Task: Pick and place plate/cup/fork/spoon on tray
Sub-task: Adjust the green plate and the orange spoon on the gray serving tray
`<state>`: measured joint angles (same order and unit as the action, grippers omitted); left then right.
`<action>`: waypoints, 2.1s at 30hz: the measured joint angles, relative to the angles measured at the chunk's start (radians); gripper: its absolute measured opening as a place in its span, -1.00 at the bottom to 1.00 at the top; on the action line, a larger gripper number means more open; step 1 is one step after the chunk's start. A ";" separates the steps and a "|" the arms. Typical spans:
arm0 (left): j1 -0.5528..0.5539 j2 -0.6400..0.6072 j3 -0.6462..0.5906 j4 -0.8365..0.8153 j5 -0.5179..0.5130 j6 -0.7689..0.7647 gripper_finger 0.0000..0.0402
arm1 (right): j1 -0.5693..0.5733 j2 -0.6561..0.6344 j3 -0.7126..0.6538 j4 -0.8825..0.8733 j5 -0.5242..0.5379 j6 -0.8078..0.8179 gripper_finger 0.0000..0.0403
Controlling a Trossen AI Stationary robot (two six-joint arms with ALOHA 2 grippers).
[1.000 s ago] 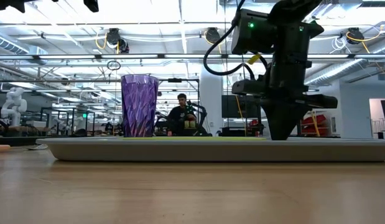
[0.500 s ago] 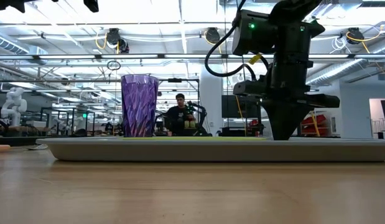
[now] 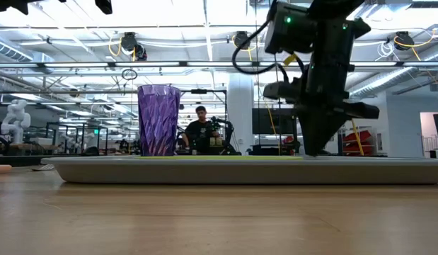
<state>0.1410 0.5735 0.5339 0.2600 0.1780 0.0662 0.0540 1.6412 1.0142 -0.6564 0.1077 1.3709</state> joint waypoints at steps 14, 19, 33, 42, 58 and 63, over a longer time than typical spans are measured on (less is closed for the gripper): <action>0.000 0.000 0.000 -0.003 0.000 0.000 -0.63 | 0.013 -0.093 0.000 -0.005 0.076 -0.077 -0.66; 0.000 0.000 0.000 -0.003 0.000 0.000 -0.63 | 0.018 -0.092 0.000 -0.006 0.087 -0.098 -0.52; 0.000 0.000 0.000 -0.003 0.000 -0.009 -0.63 | 0.041 -0.092 -0.091 0.002 0.092 -0.014 -0.42; 0.000 0.000 0.000 -0.003 0.000 0.013 -0.63 | 0.053 -0.092 -0.132 0.136 0.040 -0.023 -0.42; 0.000 0.000 0.000 0.100 -0.002 0.114 -0.63 | 0.047 -0.092 -0.130 0.139 -0.007 -0.382 -0.42; 0.000 0.000 0.000 0.120 -0.002 0.137 -0.63 | 0.034 -0.092 -0.130 0.163 -0.133 -0.537 -0.42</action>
<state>0.1413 0.5735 0.5339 0.3801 0.1757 0.2029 0.0880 1.5488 0.8845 -0.4936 -0.0249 0.8337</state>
